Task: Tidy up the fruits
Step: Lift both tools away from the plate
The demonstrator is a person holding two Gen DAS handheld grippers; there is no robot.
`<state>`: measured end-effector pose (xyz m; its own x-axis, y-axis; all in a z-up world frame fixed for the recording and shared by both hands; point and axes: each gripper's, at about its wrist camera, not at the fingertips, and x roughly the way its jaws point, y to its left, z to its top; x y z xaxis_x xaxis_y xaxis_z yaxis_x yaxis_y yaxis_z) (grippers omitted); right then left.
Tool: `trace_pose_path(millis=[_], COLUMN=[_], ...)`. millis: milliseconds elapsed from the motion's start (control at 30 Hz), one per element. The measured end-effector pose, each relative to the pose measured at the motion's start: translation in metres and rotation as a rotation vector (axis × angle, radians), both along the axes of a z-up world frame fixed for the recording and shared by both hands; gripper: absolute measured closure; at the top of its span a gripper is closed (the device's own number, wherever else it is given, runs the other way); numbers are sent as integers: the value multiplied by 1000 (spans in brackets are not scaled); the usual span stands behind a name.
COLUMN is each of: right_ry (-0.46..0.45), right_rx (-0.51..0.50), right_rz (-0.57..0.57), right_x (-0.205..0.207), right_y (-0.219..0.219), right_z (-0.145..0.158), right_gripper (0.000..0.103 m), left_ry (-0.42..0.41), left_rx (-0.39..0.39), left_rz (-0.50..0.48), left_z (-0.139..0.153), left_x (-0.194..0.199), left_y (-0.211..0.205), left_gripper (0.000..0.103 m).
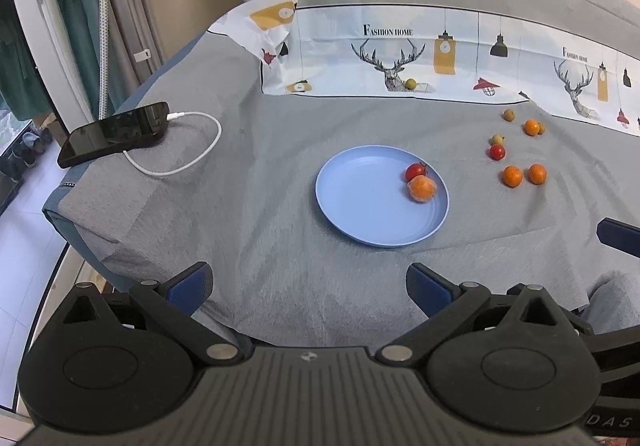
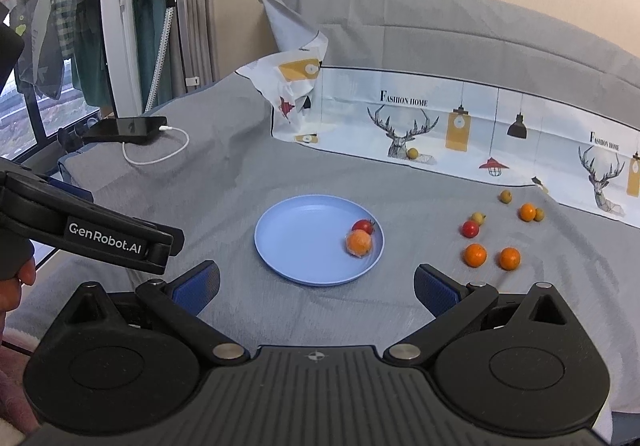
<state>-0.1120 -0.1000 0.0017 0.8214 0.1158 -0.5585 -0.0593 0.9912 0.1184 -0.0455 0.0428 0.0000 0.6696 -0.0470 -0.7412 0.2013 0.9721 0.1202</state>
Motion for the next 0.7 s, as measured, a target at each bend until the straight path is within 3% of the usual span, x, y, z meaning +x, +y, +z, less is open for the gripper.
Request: trace_pose_path(millis=[700], right_ry=[71], right_rx=[77], right_rz=[-74], right_x=[25], right_y=[-32], right_z=[-32], right_gripper=[1], left_ry=[72], left_rx=[57], left_rz=[-8], left_z=[-16], left_x=[36], left_y=[-28], left_gripper=[0])
